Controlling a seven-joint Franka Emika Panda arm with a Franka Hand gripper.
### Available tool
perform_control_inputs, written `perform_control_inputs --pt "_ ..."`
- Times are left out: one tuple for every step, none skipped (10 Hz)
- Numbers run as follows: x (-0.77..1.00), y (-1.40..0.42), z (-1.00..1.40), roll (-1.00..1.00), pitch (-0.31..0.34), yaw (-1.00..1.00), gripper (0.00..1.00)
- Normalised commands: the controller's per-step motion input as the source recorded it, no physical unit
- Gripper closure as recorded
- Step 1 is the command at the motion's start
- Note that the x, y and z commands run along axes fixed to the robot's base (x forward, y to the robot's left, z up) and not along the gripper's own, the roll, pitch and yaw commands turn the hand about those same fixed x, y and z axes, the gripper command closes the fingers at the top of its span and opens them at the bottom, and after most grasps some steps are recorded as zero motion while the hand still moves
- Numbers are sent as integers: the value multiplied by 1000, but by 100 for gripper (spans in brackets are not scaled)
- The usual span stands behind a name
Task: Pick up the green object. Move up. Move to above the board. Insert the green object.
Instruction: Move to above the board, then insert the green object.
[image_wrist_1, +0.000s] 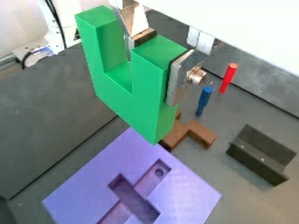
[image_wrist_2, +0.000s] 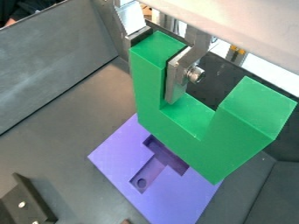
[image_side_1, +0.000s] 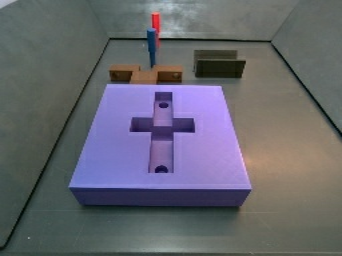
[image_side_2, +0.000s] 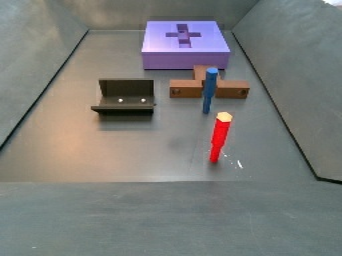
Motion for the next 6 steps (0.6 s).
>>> perform_control_inputs --pt "75 -204 41 13 131 8 100" --pt "0 -91 -460 0 -44 0 100" --pt "163 -200 -714 66 -73 0 100" --pt "277 -203 -866 193 -73 0 100" --pt "283 -226 -889 166 -81 0 100" --pt "397 -343 -723 231 -100 49 100"
